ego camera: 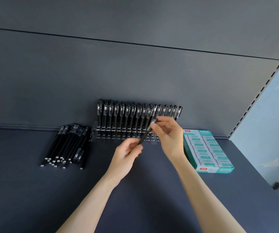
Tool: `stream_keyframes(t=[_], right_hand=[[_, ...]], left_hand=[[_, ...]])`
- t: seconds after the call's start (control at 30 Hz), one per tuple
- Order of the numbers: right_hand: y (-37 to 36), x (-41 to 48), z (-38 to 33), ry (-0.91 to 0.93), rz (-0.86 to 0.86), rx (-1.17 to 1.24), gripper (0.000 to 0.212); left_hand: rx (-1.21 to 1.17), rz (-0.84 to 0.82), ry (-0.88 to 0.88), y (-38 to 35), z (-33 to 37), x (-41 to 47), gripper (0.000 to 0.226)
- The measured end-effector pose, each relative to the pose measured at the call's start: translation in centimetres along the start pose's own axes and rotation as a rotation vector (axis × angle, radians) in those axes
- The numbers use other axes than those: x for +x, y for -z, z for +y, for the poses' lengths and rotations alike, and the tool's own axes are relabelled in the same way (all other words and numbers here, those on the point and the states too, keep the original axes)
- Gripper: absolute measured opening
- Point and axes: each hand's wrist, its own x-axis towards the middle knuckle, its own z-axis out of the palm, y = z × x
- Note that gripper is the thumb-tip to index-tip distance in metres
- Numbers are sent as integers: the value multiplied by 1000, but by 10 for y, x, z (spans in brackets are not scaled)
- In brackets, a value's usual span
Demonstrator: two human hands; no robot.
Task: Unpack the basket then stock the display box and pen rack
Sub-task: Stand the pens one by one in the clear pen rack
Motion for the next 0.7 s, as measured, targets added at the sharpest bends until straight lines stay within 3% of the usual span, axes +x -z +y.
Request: stream_keyframes(t=[0.13,0.27,0.4,0.53,0.7], right_hand=[[11,15,-9,96,163,-99,28],[16,37,-24,245,222,-216,23],[11,51,-29,341,229,-323,15],[5,54,-24,353,207,-386,15],[0,50,-11,329,177,-444,16]], left_hand=[[248,373,-107,13,2,5,22],[520,646,-56,36,12,24,65],[578,588,34,53,15,43,95],[489,473,55,61,6,51,97],[476,471,39,65,1,54,93]])
